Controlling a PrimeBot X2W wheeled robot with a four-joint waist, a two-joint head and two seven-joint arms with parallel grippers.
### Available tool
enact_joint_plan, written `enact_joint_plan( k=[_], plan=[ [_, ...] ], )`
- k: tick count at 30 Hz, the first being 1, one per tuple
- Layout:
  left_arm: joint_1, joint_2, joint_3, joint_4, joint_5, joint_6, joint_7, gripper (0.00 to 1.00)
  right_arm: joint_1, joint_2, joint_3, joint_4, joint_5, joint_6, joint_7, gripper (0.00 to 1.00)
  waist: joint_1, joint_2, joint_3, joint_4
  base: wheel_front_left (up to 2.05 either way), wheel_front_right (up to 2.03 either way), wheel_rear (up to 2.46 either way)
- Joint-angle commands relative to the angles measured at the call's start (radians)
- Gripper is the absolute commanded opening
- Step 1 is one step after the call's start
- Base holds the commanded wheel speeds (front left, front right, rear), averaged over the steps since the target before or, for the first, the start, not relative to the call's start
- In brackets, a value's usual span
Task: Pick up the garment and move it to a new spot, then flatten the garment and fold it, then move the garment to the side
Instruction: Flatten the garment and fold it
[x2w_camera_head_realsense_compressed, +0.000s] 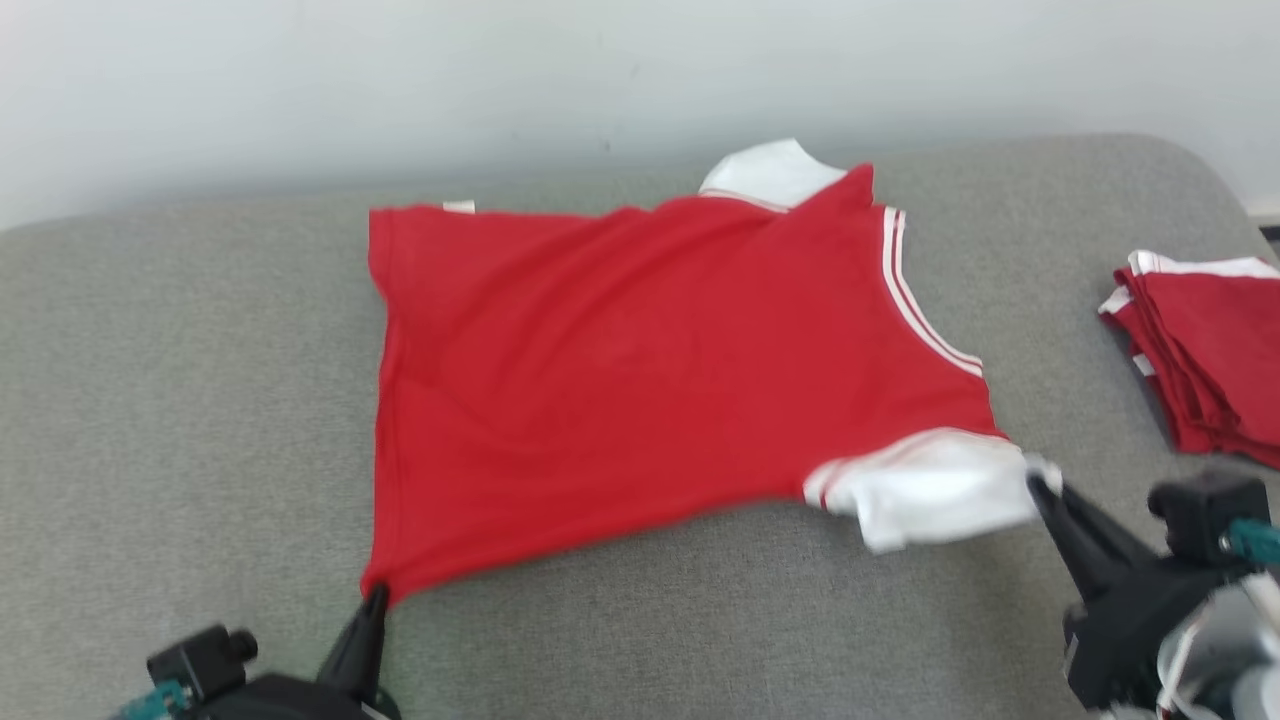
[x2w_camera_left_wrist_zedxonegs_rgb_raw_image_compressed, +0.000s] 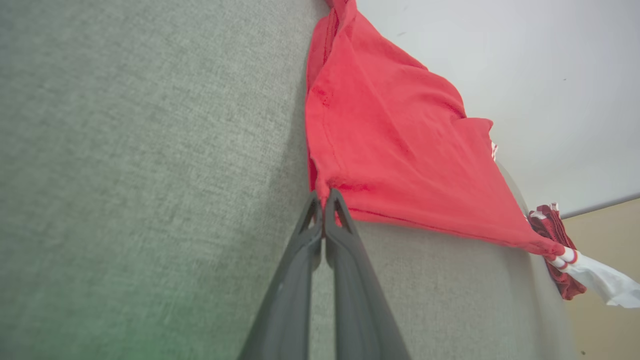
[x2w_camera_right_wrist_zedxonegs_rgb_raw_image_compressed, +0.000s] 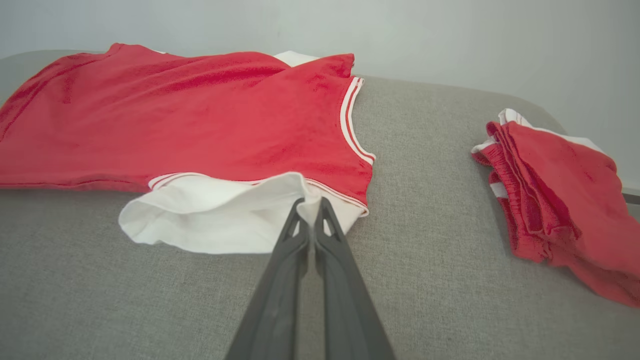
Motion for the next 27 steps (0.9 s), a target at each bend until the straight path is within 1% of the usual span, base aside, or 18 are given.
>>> enact_joint_plan(
  k=[1,5,10,20,23,27],
  plan=[
    [0.032,0.008,-0.001,-0.004,-0.012,0.004,0.010,0.00,0.037,0.007,-0.018,-0.004,0.018,-0.003,0.025,0.00,0.0002,0.0002,-0.033,0.019,0.00,0.00,0.00],
    [0.082,0.017,-0.005,-0.022,-0.025,0.002,0.028,0.00,0.135,0.036,-0.069,-0.045,0.049,-0.003,0.142,0.00,0.0002,0.0002,-0.045,0.025,0.00,0.00,0.00],
    [0.129,0.030,-0.015,-0.037,-0.016,0.022,0.045,0.00,0.244,0.056,-0.099,-0.120,0.087,-0.003,0.295,0.00,0.0002,0.0002,-0.050,0.022,0.00,0.00,0.00],
    [0.192,0.068,-0.032,-0.088,-0.006,0.067,0.092,0.00,0.371,0.106,-0.169,-0.209,0.122,-0.003,0.506,0.00,0.0002,0.0002,-0.042,0.008,0.00,0.00,0.00],
    [0.214,0.090,-0.037,-0.105,0.001,0.093,0.119,0.00,0.395,0.115,-0.178,-0.228,0.131,-0.003,0.559,0.00,0.0002,0.0002,-0.039,0.001,0.00,0.00,0.00],
    [0.246,0.123,-0.028,-0.136,0.013,0.149,0.143,0.00,0.419,0.129,-0.194,-0.252,0.139,-0.003,0.614,0.00,0.0002,0.0002,-0.036,-0.005,0.00,0.00,0.00]
  ],
)
